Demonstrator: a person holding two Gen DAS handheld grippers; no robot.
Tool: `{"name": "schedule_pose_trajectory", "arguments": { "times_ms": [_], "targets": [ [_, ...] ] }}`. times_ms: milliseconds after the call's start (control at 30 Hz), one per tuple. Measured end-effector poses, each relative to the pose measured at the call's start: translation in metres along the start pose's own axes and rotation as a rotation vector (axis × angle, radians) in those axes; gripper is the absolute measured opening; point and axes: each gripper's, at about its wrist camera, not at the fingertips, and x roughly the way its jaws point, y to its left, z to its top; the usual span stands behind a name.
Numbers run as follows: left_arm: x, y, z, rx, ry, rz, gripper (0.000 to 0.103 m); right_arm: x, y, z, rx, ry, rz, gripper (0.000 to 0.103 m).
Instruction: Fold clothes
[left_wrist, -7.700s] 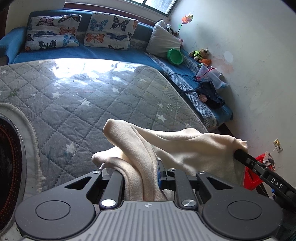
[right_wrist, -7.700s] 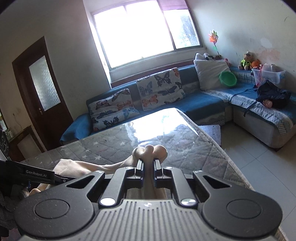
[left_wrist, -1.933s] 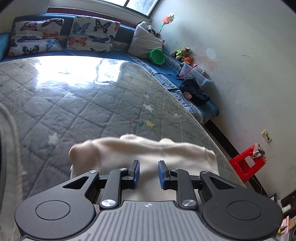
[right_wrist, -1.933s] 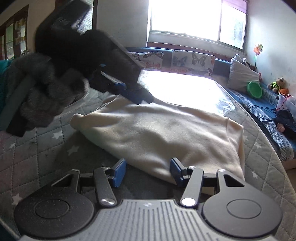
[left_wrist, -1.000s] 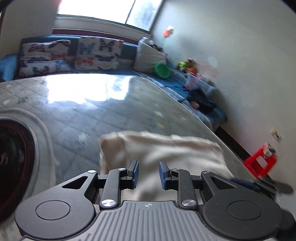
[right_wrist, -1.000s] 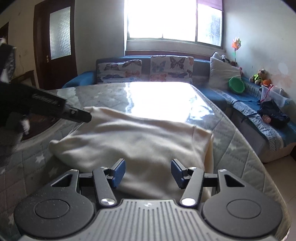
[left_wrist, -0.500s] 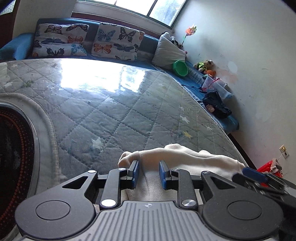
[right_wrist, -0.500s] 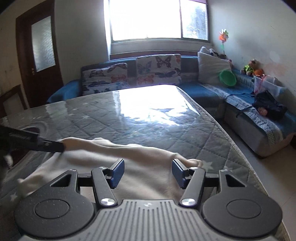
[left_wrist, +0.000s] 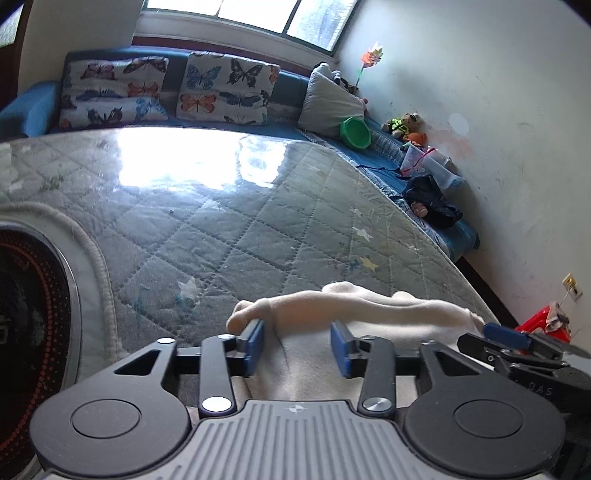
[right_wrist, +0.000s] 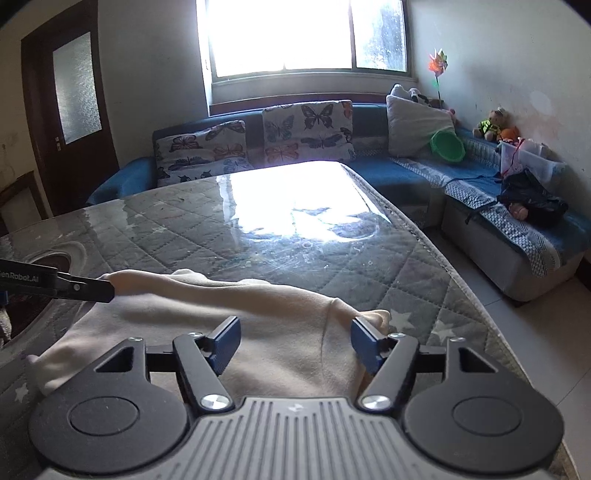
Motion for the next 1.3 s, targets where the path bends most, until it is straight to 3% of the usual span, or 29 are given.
{"name": "schedule_pose_trajectory", "arguments": {
  "times_ms": [67,400,633,800,1300],
  "targets": [
    [-0.004,-0.006,-0.004,0.019,-0.003,0.005,0.053,-0.007,0.003,-0.002,-0.004,-0.006,-0.005,0.08],
    [-0.029,-0.02,-0.025,0.06,-0.006,0.03,0.074,-0.04,0.024,-0.023,-0.015,-0.031,0.011,0.089],
    [-0.054,-0.033,-0.046,0.082,-0.032,0.038,0.088,-0.065,0.034,-0.042,-0.006,-0.051,-0.009,0.103],
    [-0.074,-0.041,-0.063,0.093,-0.064,0.047,0.102,-0.082,0.039,-0.054,-0.007,-0.069,-0.017,0.103],
    [-0.115,-0.063,-0.114,0.161,-0.106,0.054,0.103,-0.128,0.056,-0.087,0.033,-0.124,-0.005,0.103]
  ]
}}
